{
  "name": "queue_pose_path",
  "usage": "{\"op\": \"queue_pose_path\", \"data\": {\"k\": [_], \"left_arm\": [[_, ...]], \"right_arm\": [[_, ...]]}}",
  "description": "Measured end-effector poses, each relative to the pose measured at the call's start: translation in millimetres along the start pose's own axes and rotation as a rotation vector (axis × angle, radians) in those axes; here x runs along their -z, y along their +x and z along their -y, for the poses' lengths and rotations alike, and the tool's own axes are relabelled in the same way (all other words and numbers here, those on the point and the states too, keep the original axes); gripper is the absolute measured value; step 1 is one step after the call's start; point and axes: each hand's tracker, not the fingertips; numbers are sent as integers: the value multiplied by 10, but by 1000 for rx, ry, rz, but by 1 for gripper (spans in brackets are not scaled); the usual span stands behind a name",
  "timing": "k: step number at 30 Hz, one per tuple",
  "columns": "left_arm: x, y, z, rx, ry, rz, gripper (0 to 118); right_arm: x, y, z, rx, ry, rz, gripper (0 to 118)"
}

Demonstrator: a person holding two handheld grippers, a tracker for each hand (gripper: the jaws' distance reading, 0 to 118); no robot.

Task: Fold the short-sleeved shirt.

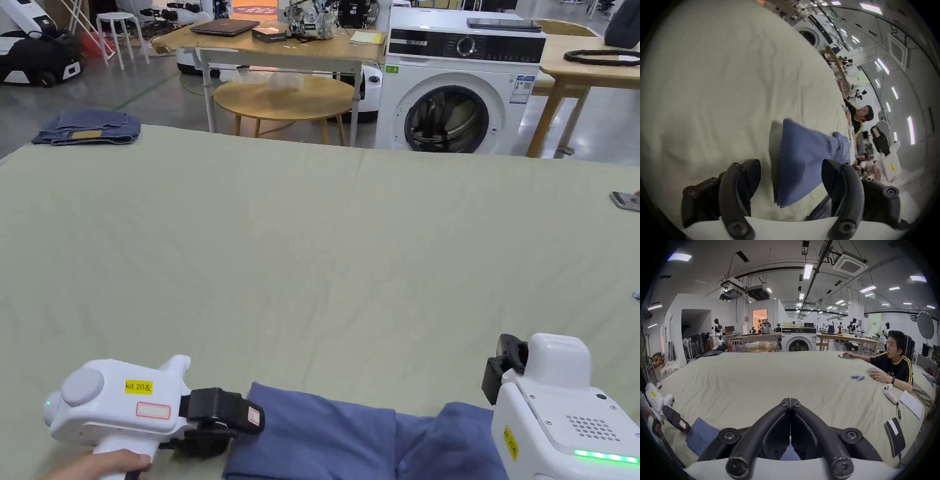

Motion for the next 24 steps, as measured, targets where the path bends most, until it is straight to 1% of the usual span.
{"op": "queue_pose_path", "data": {"k": [2, 3, 4, 5, 6, 7, 8, 9, 11, 12, 14, 17, 18, 24], "left_arm": [[82, -21, 56, 1, 35, 94, 79], [116, -23, 59, -27, 50, 159, 78], [150, -21, 54, -46, 53, 185, 77], [198, -30, 57, -75, 42, 191, 66], [256, -54, 62, -70, 31, 178, 51], [301, -37, 79, -51, 22, 142, 36], [341, -29, 90, -16, 19, 98, 17], [362, -28, 112, -15, 15, 104, 14], [320, -120, 45, -78, 44, 151, 9], [283, -109, 59, -76, 50, 153, 8], [192, -32, 117, -16, 85, 126, 6], [50, 100, 117, 12, 91, 124, 6], [12, 49, 72, 38, 102, 116, 6], [-599, 168, -49, 72, 167, -24, 6]], "right_arm": [[2, -2, 12, 5, -7, -2, 0], [1, -6, 19, 5, -9, -1, 0], [0, -9, 24, 5, -11, 0, 0], [-2, -11, 28, 5, -12, 0, 0], [-2, -14, 30, 5, -13, -1, 0], [-2, -17, 32, 5, -14, -1, 0], [-1, -21, 34, 5, -15, -2, 0], [0, -24, 35, 4, -16, -3, 0], [9, -23, 34, 4, -15, 1, 0], [22, -18, 32, 7, -17, 2, 0], [40, -6, 24, 14, -20, -2, 0], [42, -7, 15, 3, -16, 2, 0], [37, -4, 11, 1, -10, 4, 0], [31, -9, -40, -6, 3, 6, 0]]}}
